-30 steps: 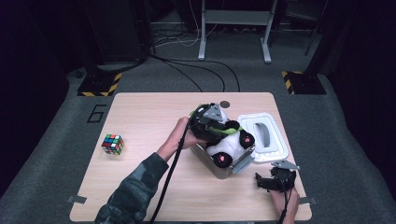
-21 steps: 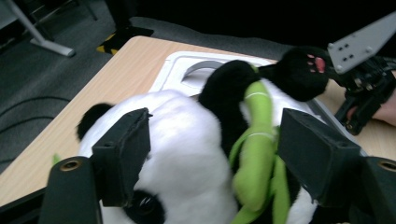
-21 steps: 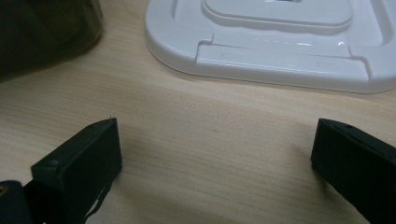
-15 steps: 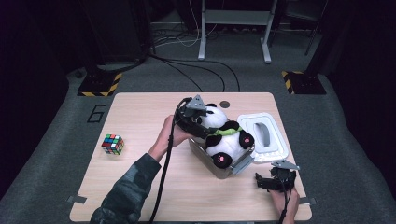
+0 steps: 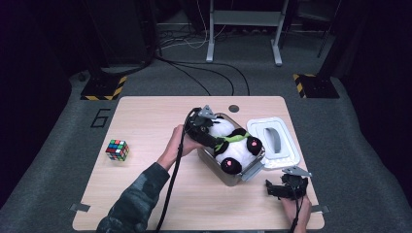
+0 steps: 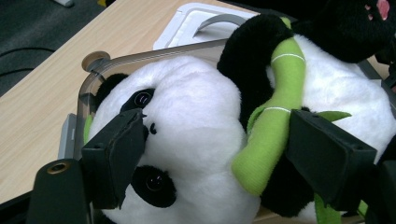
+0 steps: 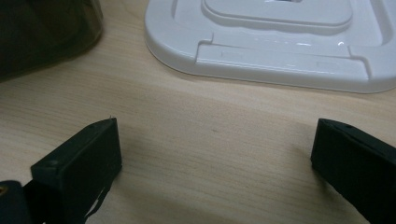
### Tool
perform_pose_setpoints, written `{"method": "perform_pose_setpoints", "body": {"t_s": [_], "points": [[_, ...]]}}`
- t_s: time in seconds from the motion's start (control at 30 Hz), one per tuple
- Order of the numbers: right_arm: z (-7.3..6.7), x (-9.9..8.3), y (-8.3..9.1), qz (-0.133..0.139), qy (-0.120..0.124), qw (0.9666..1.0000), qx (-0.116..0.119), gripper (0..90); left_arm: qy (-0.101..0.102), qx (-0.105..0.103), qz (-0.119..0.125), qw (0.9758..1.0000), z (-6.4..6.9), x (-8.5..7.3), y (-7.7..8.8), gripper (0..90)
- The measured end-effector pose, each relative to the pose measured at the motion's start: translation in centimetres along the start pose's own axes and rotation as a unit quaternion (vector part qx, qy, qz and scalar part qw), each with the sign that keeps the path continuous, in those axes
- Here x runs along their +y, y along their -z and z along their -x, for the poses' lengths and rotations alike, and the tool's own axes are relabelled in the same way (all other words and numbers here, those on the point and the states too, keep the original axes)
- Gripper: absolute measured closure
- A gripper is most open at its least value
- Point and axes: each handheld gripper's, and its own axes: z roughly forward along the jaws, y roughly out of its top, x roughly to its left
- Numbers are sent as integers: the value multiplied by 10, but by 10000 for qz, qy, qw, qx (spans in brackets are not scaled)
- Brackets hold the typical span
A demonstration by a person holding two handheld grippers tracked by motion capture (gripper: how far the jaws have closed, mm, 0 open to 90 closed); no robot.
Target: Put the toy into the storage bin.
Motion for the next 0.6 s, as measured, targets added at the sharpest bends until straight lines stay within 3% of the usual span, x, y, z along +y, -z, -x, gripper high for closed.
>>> {"method": "perform_pose_setpoints", "body": {"t_s": [0.17,0.33,0.5,0.6], "points": [[0,0,0,1,0,10000,-1,12,-113,31,278,9995,12,5,14,182],[0,0,0,-1,-1,10000,-7,12,-302,-169,349,9988,29,7,23,176],[0,0,0,-1,-2,10000,-8,12,-523,-294,216,9980,45,5,18,169],[0,0,0,-1,-1,10000,-10,12,-633,-174,71,9978,51,4,12,177]]}}
